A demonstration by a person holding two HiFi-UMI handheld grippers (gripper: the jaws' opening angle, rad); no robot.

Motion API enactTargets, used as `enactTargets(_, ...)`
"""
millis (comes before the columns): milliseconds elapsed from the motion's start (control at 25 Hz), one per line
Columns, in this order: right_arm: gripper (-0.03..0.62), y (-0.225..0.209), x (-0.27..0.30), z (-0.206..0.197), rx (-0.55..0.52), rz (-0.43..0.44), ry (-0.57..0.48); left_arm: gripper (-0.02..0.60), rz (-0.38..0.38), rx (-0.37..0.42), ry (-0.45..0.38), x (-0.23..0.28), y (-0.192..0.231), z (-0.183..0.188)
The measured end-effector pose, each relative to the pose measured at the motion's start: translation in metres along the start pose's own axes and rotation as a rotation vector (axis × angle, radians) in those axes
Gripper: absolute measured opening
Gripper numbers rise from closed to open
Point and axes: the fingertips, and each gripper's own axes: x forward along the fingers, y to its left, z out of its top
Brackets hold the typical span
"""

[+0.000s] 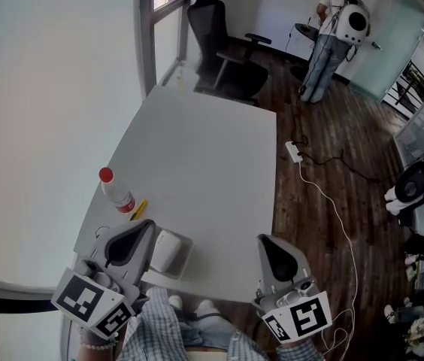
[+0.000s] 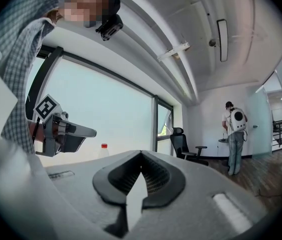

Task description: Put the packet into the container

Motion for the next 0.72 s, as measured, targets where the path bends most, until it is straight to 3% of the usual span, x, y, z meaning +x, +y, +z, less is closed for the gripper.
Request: enactTargets(720,-0.002,0.0086,0.004,-0.0013,0.001,0.015,0.001,0.003,0.01,0.0,0.006,-0.0055,0.0048,-0.0046)
